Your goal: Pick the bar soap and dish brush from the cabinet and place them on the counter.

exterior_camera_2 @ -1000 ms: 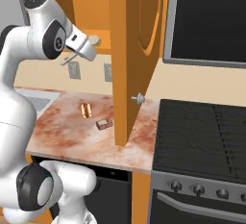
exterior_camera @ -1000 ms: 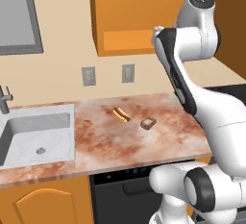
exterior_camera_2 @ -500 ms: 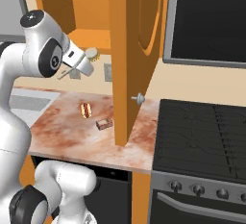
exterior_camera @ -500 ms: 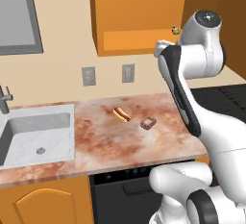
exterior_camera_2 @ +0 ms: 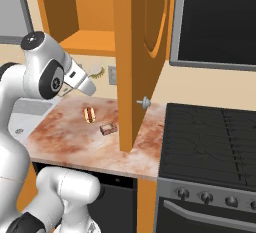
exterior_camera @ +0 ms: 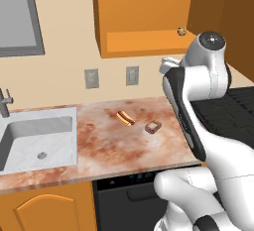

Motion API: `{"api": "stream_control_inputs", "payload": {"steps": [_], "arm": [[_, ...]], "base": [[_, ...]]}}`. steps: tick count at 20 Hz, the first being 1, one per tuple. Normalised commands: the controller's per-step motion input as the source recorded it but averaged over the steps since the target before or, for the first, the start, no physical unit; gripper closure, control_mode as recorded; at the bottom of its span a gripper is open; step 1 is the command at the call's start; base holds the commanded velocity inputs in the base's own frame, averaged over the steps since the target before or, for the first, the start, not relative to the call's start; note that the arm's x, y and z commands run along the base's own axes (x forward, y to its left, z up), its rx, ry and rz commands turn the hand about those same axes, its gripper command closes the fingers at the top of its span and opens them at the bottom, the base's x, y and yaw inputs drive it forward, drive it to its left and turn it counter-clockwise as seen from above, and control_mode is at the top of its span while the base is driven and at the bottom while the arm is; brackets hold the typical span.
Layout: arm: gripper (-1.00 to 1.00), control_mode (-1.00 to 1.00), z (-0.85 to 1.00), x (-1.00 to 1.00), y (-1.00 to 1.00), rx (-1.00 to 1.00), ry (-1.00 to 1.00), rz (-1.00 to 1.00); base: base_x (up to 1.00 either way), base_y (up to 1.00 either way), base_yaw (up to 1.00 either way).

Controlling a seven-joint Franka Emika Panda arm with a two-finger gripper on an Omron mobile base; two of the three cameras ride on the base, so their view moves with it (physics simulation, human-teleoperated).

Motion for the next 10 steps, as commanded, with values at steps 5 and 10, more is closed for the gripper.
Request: {"api": "stream_control_inputs", "payload": {"steps": [5, 10], "arm": [[1.00, -1.00, -0.45, -0.03, -0.05, 0.03, 0.00, -0.06], [1.00, -1.00, -0.47, 0.00, -0.07, 0.05, 0.00, -0.06]], "base": [[0.00, 0.00, 0.00], [0.00, 0.00, 0.00]]}}
